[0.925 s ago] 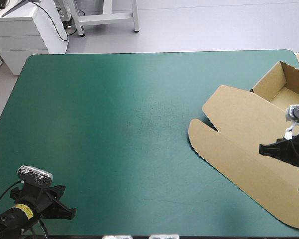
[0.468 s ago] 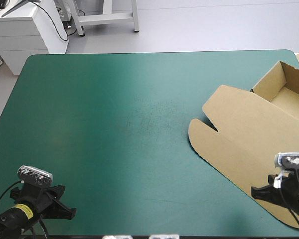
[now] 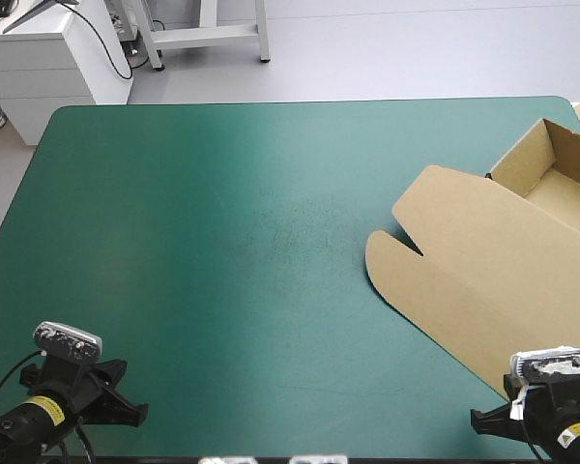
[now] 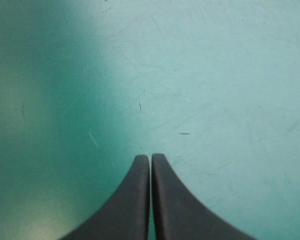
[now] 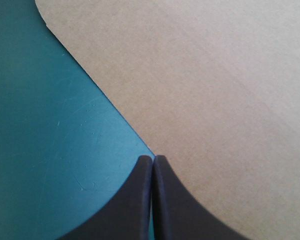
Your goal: Fold the box
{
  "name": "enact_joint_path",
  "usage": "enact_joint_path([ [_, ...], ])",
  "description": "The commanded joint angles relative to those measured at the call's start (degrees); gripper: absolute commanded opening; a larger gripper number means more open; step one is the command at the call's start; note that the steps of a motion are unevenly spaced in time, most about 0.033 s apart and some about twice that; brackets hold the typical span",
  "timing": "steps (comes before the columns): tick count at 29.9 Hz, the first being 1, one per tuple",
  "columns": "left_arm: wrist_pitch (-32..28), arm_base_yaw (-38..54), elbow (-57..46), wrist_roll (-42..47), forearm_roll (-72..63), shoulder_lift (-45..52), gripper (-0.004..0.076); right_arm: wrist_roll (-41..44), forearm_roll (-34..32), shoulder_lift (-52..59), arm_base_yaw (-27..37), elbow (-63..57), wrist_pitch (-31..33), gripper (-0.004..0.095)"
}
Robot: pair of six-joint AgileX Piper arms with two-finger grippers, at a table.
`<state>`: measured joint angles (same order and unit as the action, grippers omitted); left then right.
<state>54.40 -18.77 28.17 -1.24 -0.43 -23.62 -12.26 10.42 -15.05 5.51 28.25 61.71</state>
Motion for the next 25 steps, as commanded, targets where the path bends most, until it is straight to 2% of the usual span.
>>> enact_joint_path([
  [1,-2.69,-0.24,1.32,0.14,-0.66,-0.48,-0.0008,-2.15,1.61,1.08,-0.11,0.66,-3.61,-0.0021],
  [25,-2.69,-0.24,1.32,0.14,-0.55,-0.48,-0.0008,-2.77,1.08,2.11,-0.11,0.66,-3.5,-0.0021],
])
